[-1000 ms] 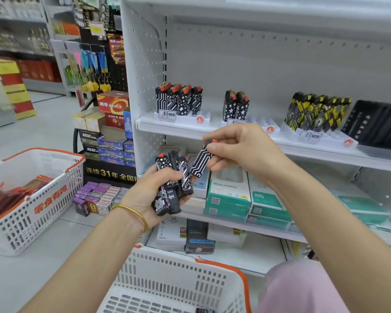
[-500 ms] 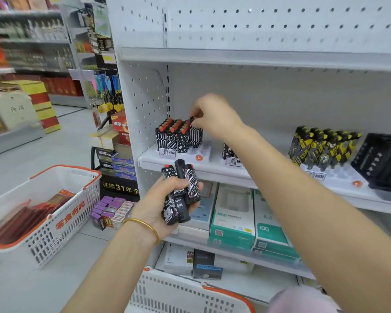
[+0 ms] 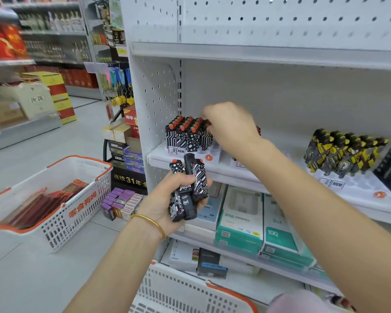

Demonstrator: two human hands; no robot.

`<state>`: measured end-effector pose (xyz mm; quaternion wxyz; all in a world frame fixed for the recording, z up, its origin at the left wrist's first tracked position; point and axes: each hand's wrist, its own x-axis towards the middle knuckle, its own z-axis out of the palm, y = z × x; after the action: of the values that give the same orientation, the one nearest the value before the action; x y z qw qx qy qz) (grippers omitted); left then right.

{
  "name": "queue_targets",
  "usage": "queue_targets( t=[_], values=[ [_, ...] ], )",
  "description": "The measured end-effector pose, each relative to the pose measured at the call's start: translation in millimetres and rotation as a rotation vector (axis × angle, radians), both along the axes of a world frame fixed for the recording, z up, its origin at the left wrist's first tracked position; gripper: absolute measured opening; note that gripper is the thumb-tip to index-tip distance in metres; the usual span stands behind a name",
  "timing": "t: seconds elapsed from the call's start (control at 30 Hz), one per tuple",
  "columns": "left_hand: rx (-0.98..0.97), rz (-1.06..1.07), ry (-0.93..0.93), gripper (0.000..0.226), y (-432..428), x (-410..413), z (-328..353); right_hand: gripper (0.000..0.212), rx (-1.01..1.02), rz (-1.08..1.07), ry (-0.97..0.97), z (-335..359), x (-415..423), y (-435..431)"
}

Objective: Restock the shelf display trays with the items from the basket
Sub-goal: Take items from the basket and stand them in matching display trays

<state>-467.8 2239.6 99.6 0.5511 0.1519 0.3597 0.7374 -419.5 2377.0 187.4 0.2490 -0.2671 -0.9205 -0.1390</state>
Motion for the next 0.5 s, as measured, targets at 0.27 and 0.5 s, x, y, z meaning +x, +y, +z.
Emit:
queue_targets(
  t=[0.27,0.5],
  values=[
    [0.09,-0.026,-0.018,0.054,2.0,1.1,0.9,0.021,-0.755,0.291,-0.167,4.2,45.8,-35.1],
    [0.09,-0.011,0.032,0.056,3.7,4.3,1.5,0.009,-0.99,0.311,-0.003,0.6,46.3,-28.8]
  ],
)
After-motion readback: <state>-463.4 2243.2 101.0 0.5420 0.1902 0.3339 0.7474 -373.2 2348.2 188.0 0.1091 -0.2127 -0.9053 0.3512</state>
